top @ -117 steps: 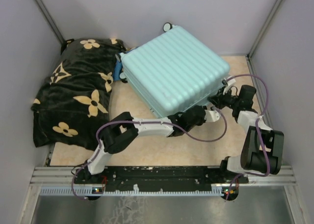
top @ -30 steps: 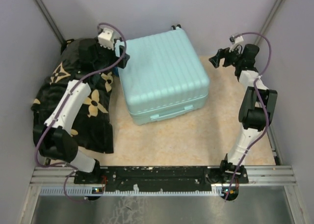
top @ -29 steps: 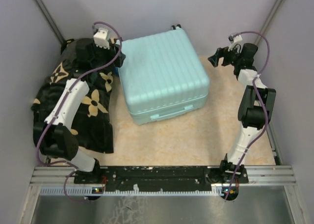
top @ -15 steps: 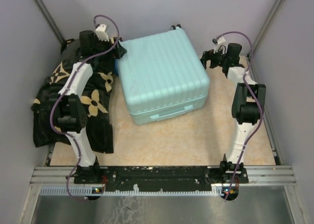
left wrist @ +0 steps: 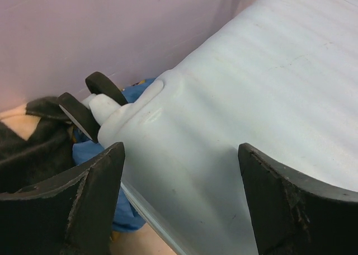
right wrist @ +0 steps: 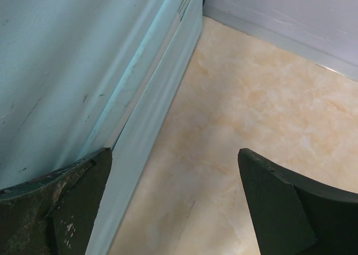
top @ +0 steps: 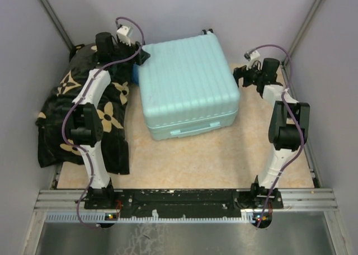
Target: Pack the luggage
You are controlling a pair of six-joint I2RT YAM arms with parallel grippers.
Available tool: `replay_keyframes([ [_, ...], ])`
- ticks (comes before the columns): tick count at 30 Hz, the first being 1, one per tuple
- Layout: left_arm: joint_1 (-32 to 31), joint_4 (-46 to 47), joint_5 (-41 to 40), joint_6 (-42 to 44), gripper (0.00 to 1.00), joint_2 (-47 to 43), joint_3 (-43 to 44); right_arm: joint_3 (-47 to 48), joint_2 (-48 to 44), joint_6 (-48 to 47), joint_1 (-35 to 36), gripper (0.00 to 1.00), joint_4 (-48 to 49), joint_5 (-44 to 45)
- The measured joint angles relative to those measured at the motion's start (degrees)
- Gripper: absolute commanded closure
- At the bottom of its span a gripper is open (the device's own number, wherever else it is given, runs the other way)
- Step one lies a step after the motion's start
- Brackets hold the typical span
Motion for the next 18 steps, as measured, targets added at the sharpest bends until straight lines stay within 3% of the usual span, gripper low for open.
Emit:
replay_keyframes([
  [5, -0.74, 4.39, 6.82, 1.49, 0.15, -0.63, -2.56, -6.08, -5.38, -0.28, -0.76, 0.01, 0.07, 1.2],
  [12, -7.76, 2.99, 21.05, -1.49, 0.14, -4.59, -7.37, -9.11, -11.08, 1.92, -4.22, 0.01, -1.75, -1.84],
  [14, -6.6, 2.51, 22.38, -3.26, 0.13, -5.4, -7.74, -8.31, -11.34, 2.03, -5.11, 0.01, -2.86, -2.54],
  [18, 1.46, 2.49, 21.09, -6.69, 0.13, -5.9, -7.67, -3.87, -10.38, 2.08, -6.01, 0.01, -5.33, -2.49],
])
